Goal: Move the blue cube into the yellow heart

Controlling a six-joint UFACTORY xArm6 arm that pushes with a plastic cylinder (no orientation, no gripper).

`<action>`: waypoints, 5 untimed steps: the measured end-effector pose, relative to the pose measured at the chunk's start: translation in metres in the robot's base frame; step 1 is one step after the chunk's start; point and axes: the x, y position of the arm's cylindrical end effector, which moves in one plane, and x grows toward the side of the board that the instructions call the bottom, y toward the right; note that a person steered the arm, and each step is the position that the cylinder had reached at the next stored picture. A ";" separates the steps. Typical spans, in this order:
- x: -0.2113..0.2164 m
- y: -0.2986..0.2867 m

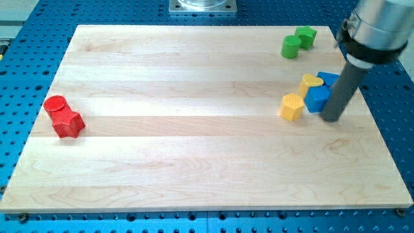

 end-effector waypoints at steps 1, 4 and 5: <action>-0.021 0.000; -0.051 -0.016; -0.041 -0.045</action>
